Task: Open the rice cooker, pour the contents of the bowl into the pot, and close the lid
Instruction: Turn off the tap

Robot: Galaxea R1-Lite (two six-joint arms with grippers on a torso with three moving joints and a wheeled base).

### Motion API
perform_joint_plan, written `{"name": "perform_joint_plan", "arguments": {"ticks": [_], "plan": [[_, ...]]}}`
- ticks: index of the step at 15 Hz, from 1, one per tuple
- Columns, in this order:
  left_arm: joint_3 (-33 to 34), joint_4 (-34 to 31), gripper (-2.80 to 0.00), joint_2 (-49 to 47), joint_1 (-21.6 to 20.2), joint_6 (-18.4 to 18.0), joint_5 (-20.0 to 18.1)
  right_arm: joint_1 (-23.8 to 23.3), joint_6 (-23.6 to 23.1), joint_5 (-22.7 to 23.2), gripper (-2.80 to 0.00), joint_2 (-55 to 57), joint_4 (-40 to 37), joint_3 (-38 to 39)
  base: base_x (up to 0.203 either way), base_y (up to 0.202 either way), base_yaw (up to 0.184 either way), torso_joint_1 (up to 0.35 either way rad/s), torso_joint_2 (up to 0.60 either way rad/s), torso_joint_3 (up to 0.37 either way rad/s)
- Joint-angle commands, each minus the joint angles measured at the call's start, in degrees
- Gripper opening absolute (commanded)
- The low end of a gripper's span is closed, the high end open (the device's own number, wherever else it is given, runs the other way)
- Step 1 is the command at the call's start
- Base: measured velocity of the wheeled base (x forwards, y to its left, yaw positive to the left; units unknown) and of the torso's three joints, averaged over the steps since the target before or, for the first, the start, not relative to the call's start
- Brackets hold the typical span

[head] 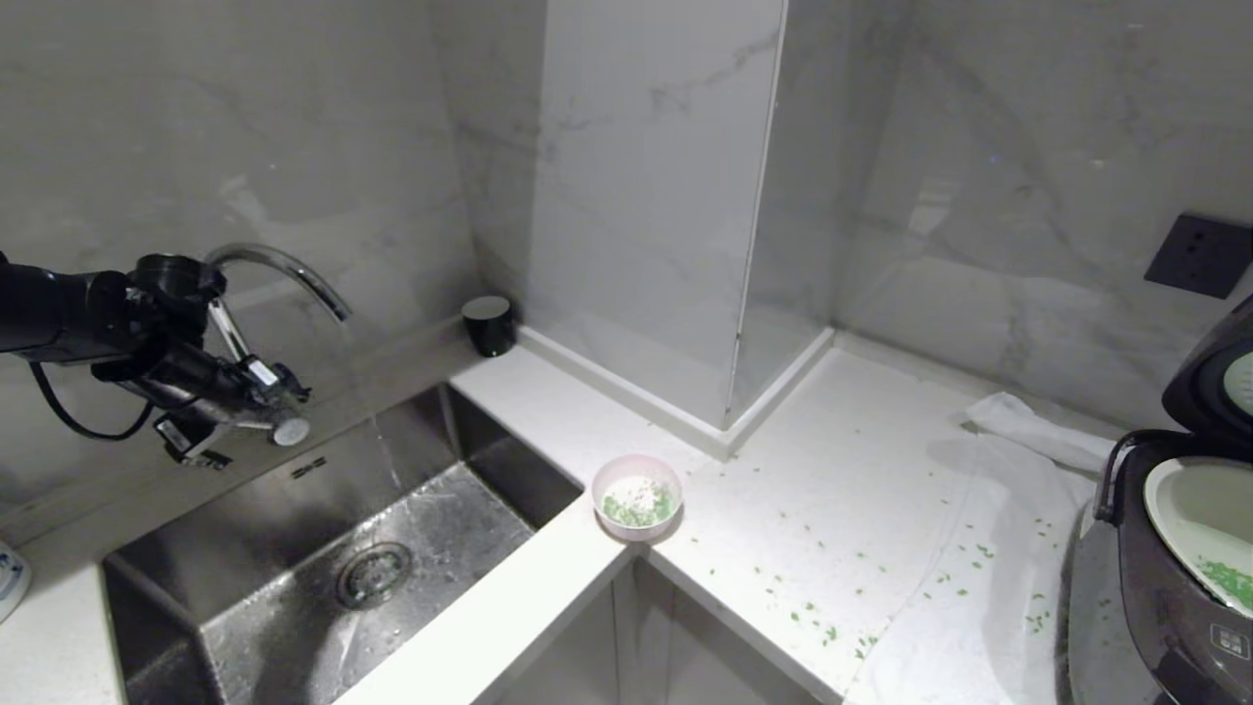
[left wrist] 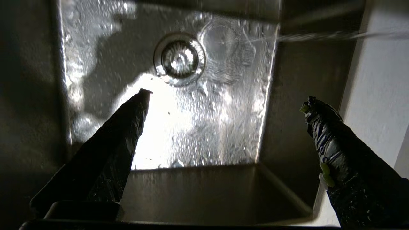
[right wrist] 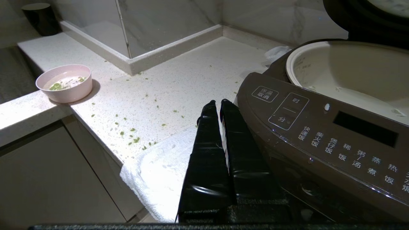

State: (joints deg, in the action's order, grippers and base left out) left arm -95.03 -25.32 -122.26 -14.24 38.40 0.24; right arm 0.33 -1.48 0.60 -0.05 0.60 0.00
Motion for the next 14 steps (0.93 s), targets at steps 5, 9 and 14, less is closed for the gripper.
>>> {"name": "perform_joint_plan", "arguments": {"ticks": [5,9,14], "plan": [[-8.1,-0.3,-2.80,-8.6,-3.5,-1.9,0.0,0.0,0.0,0.0,-2.80,0.0,0.0,0.1,0.000,0.000,0.000,0.000,0.00,0.000],[-13.5,-0.4,-2.80,-13.1,-4.2,-2.0,0.0,0.0,0.0,0.0,-2.80,0.0,0.0,0.1,0.000,0.000,0.000,0.000,0.00,0.000],[-16.5,-0.2,-2.80,-16.6,-4.5,-2.1,0.0,0.0,0.0,0.0,-2.80,0.0,0.0,0.1,0.000,0.000,0.000,0.000,0.00,0.000]]}}
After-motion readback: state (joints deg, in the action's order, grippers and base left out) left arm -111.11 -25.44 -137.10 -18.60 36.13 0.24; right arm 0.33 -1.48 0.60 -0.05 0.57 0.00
